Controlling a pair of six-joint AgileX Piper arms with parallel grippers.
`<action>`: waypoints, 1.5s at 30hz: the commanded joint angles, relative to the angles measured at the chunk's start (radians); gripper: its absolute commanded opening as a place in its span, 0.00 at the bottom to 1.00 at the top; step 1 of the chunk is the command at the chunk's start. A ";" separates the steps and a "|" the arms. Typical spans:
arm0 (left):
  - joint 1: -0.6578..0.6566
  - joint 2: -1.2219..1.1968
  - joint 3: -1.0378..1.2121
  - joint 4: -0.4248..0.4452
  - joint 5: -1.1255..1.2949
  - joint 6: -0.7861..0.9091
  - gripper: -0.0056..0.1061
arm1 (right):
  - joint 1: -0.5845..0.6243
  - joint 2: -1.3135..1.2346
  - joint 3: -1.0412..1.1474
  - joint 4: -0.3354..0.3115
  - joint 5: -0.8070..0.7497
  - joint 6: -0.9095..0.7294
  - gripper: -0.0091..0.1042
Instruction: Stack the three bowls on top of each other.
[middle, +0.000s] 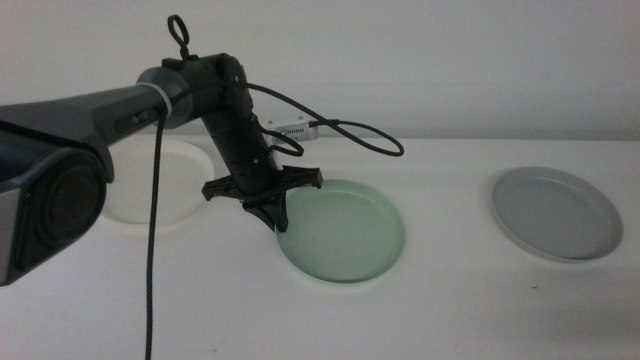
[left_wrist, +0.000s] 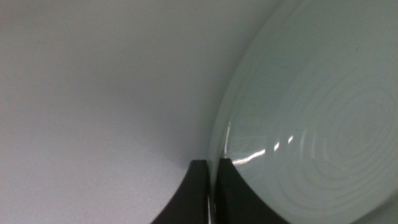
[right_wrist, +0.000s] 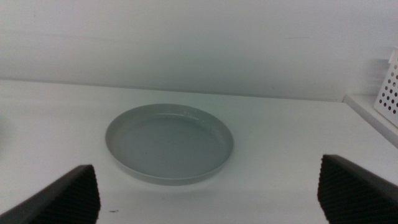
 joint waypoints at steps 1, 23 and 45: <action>-0.005 0.008 -0.008 -0.016 0.022 0.003 0.04 | 0.002 -0.039 0.045 -0.007 -0.007 -0.002 0.90; 0.076 -0.209 -0.057 0.177 0.098 0.056 0.89 | 0.002 -0.039 0.045 -0.007 -0.007 -0.002 0.90; 0.464 -0.071 -0.017 0.254 -0.232 0.231 0.89 | 0.002 -0.039 0.045 -0.007 -0.007 -0.002 0.90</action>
